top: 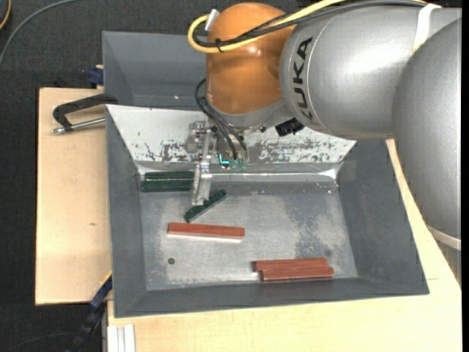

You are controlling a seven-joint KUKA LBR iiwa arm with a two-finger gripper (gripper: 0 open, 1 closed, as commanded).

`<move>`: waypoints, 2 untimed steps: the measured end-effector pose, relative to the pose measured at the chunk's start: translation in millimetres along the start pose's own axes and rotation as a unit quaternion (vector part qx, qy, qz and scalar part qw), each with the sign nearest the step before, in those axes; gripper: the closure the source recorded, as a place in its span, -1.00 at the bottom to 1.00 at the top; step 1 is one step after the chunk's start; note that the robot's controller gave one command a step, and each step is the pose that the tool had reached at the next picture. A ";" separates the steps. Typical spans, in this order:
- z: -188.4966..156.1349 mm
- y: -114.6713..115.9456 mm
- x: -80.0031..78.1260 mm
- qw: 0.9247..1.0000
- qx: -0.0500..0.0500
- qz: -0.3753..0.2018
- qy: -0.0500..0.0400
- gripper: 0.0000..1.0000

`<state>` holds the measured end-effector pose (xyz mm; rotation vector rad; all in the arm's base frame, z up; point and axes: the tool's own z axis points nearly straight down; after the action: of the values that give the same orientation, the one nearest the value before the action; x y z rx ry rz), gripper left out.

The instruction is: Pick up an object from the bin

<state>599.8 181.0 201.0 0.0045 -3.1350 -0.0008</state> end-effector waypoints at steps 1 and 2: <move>131.9 -82.0 28.8 0.994 0.000 -0.108 -0.003 -1.00; 125.2 -79.4 25.1 0.994 -0.001 -0.109 -0.009 1.00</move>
Offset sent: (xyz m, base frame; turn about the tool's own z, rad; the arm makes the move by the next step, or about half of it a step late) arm -0.0297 -0.0814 -0.1310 -0.2196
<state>574.1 101.6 75.9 0.3475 -3.1329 -0.0052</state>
